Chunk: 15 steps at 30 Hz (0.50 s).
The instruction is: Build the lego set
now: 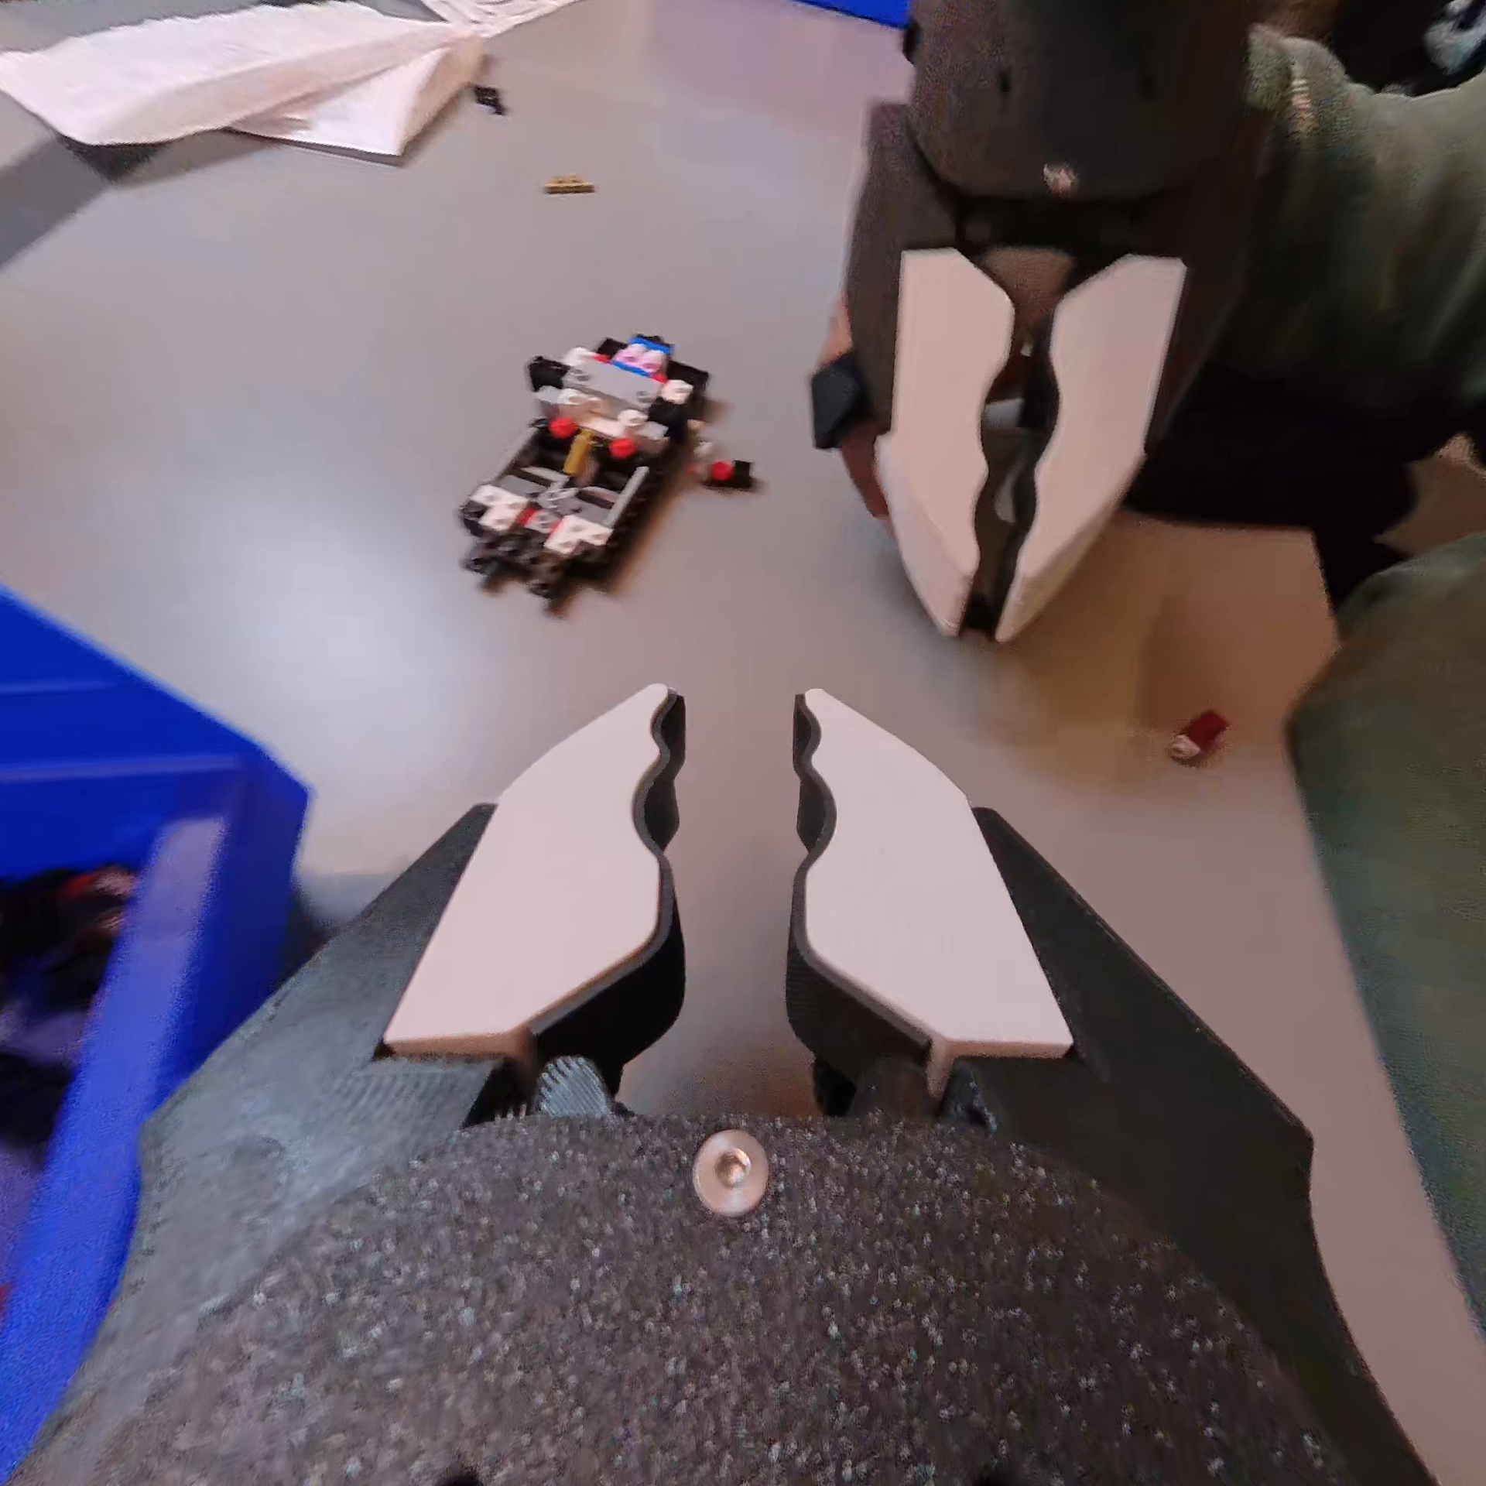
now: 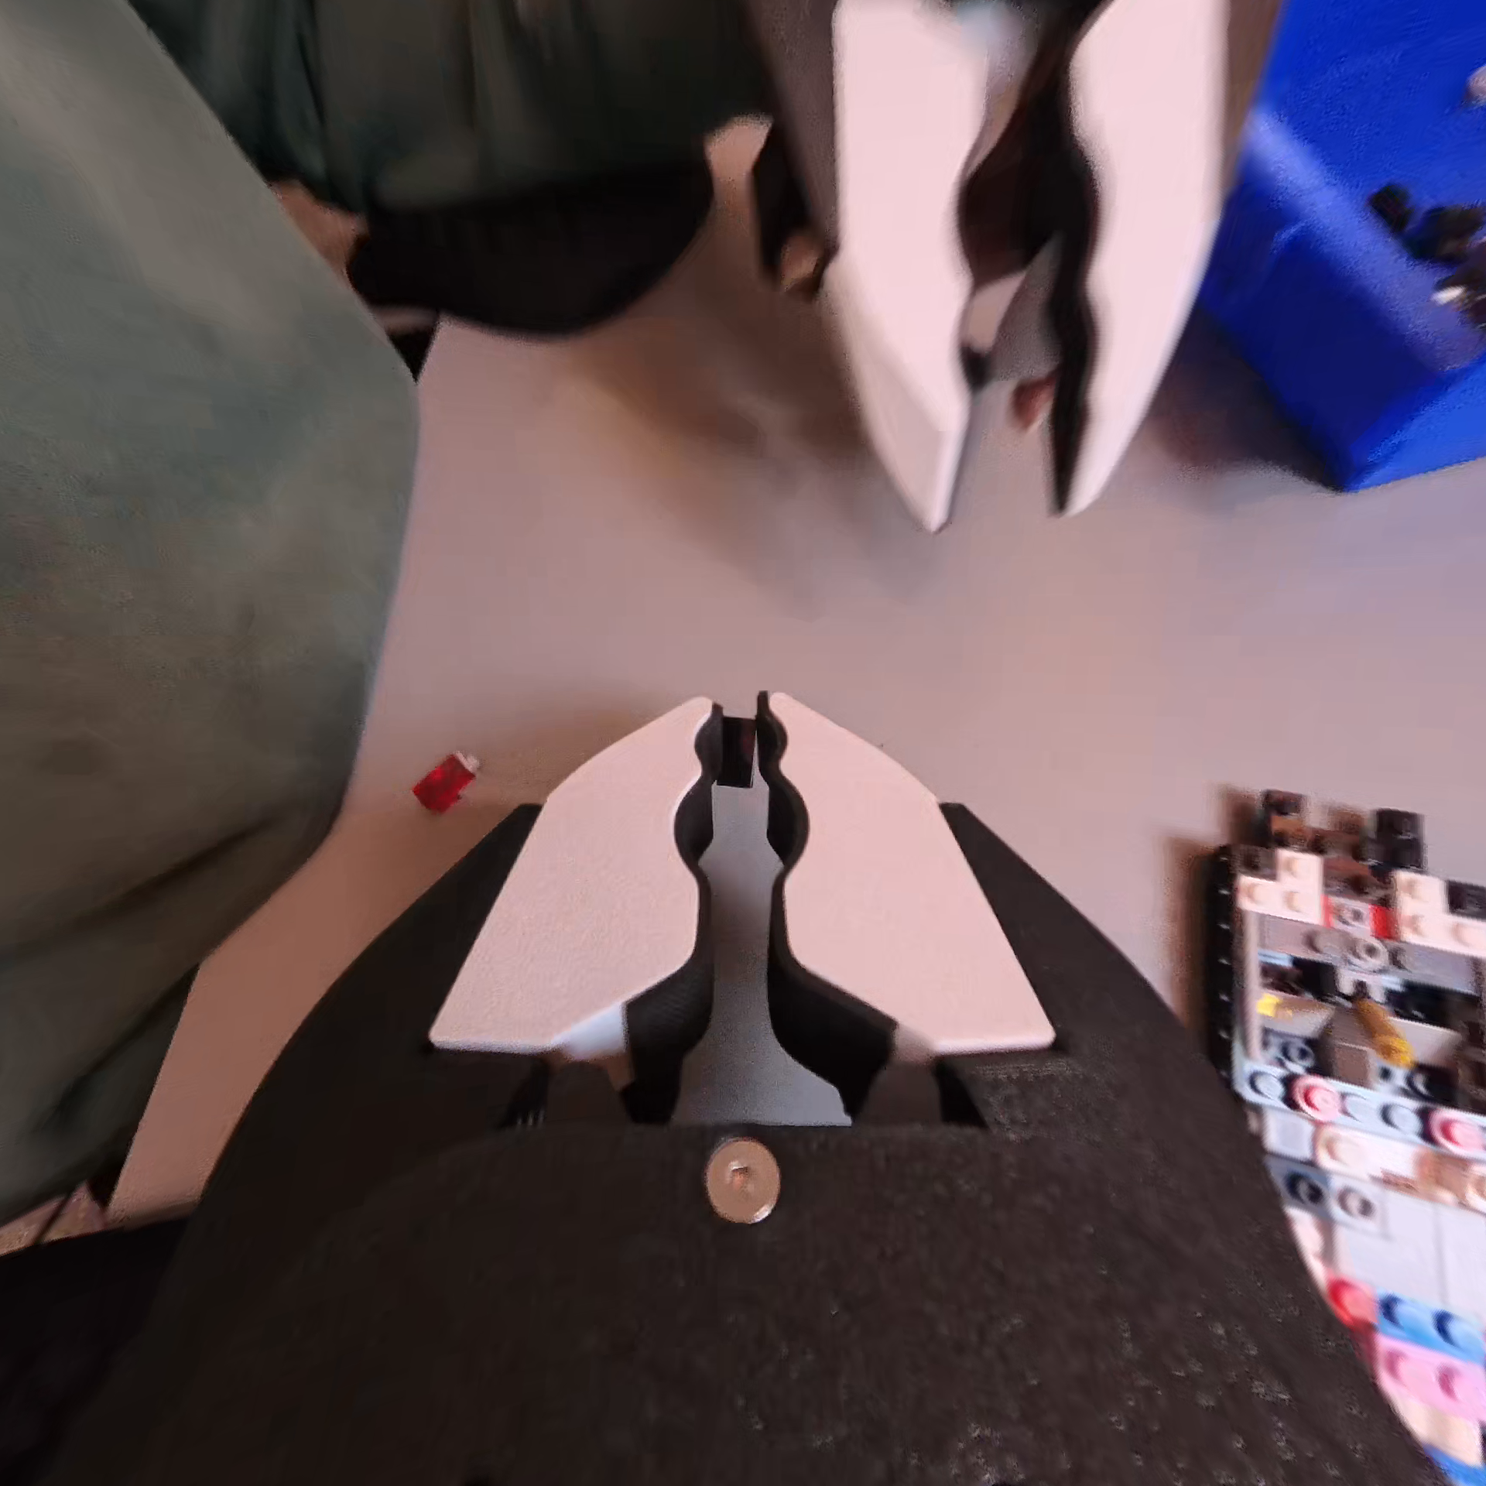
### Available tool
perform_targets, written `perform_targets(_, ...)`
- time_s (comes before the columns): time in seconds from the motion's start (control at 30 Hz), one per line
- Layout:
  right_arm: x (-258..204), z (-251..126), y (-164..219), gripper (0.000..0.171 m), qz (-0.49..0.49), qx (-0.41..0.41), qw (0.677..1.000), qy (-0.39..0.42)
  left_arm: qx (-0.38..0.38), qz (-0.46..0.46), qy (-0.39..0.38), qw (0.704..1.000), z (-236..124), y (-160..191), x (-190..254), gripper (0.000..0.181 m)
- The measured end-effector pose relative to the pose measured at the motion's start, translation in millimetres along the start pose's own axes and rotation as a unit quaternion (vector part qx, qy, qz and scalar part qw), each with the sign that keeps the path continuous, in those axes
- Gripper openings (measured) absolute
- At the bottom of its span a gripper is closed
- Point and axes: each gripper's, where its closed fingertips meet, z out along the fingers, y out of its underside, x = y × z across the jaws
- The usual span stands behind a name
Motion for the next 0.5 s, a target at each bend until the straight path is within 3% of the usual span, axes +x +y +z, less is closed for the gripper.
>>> perform_targets(0.1,11,-20,-21,0.008,0.008,0.082,0.996,0.022,0.016,-0.010,0.028,0.999,14,-2,12,0.024)
perform_targets(0.2,19,-41,-51,0.008,0.023,0.195,0.980,0.036,0.092,-0.036,0.069,0.993,18,-27,30,0.025)
perform_targets(0.37,29,-68,-91,0.008,0.110,0.374,0.921,0.000,0.234,-0.098,0.114,0.961,6,-79,46,0.024)
perform_targets(0.5,36,-78,-102,0.008,0.181,0.444,0.876,-0.052,0.288,-0.144,0.104,0.941,-5,-94,34,0.022)
